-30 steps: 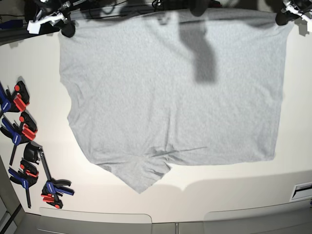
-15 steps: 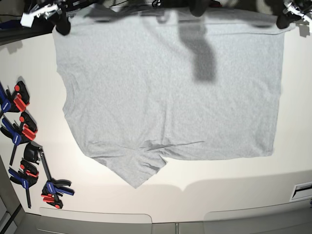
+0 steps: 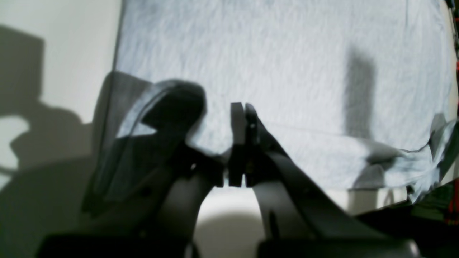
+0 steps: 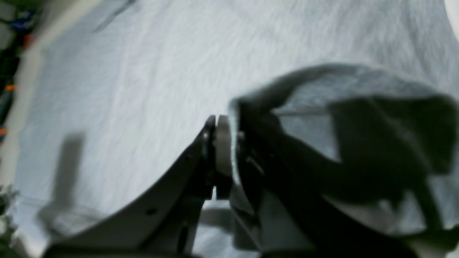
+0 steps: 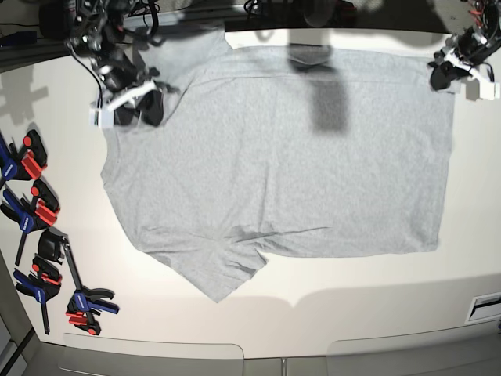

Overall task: Fold the T-shirt properly
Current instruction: 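Lower the shirt and regrip the shoulder edges with both grippers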

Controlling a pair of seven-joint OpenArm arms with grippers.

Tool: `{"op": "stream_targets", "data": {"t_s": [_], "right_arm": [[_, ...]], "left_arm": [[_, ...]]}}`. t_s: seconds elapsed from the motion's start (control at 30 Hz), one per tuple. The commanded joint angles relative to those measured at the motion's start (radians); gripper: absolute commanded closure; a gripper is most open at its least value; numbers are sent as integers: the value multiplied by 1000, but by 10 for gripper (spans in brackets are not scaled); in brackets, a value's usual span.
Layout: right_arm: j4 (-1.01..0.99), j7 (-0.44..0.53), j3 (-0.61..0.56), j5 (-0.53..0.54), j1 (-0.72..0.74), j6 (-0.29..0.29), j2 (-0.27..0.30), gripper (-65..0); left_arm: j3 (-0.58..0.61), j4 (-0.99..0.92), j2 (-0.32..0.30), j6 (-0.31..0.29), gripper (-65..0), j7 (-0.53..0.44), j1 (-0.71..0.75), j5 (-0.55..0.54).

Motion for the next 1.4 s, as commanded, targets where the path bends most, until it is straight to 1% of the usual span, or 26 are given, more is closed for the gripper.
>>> {"op": "stream_targets", "data": {"t_s": [0.0,0.07,0.13,0.23,0.33,0.5,0.8,0.97,1.1,1.23,1.37], "right_arm": [[18,29,2,1,14,-13,11,0],[18,40,3,-20,36,-44,17,0],[18,56,3,-47,53,-66,19,0],[17,79,3,-91,66,-113,18,0],[17,109,2,-102,69,-143,18,0],[16,124,0,-144,69,-143,18,0],[-27,124,1,-145,92,-143,18,0],[-31,123,1,-146,105,-143,18,0],[-31,123,1,-166,105,-143,18,0],[-31,117,1,-176,105,-143,18,0],[-31,109,1,-175,105,-143,18,0]], "left_arm": [[-12,13,-26,13,0,-38,2,-5],[-12,13,-47,41,0,-89,2,31],[-12,13,-68,63,0,-121,2,77],[-12,13,-91,100,0,-157,2,103],[-12,13,-97,107,0,-167,-4,106],[-12,13,-97,106,0,-170,-32,126],[-10,12,-100,104,0,-162,-127,132],[-2,10,-103,104,0,-159,-127,132],[37,9,-103,104,0,-168,-128,134],[82,9,-102,105,0,-213,-128,240],[83,9,-103,108,0,-240,-128,310]]}}
